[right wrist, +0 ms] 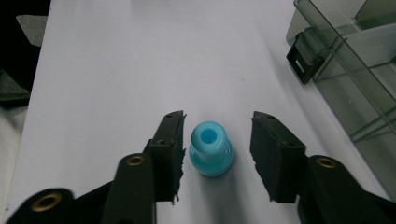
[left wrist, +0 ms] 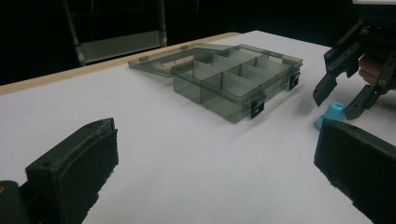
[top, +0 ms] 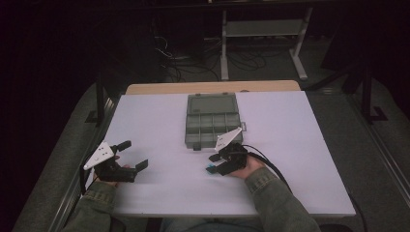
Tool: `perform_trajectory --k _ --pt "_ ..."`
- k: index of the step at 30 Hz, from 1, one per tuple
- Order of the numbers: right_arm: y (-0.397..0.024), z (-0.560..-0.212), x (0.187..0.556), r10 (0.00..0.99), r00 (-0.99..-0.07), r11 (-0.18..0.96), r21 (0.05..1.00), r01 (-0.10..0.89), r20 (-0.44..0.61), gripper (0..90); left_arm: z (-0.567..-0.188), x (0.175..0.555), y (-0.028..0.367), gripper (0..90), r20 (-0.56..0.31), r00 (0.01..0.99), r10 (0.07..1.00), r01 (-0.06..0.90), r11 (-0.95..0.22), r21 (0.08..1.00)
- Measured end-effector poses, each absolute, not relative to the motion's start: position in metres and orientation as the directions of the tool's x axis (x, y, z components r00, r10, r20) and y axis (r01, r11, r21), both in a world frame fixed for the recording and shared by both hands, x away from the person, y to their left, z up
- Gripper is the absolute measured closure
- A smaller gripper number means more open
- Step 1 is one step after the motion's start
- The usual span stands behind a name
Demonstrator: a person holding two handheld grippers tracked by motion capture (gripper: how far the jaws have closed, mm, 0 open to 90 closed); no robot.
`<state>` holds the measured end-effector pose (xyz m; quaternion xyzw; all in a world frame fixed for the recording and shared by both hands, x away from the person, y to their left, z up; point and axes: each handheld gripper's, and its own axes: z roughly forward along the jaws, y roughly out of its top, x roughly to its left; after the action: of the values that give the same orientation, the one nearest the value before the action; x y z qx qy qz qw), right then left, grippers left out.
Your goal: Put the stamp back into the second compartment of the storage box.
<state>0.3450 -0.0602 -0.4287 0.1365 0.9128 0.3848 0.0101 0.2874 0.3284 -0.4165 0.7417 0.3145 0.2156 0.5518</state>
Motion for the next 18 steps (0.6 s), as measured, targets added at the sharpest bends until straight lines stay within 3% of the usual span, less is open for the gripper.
perform_trajectory --k 2,6,8,18 --pt "-0.06 -0.429 0.345 0.256 -0.963 0.668 0.704 0.24 0.086 56.5 -0.417 0.287 0.328 0.0 -0.027 0.709 0.704 0.229 -0.194 0.954" --pt "-0.058 -0.431 0.344 0.234 -0.969 0.682 0.696 0.224 0.082 70.7 -0.416 0.287 0.328 0.0 -0.027 0.709 0.704 0.229 -0.194 0.954" --pt "-0.058 -0.43 0.345 0.226 -0.973 0.681 0.706 0.196 0.052 71.4 -0.417 0.287 0.328 0.0 -0.027 0.709 0.704 0.229 -0.194 0.954" --pt "-0.065 -0.419 0.344 0.256 -0.963 0.654 0.72 0.234 0.081 71.6 -0.417 0.287 0.328 0.0 -0.03 0.709 0.704 0.229 -0.189 0.955"
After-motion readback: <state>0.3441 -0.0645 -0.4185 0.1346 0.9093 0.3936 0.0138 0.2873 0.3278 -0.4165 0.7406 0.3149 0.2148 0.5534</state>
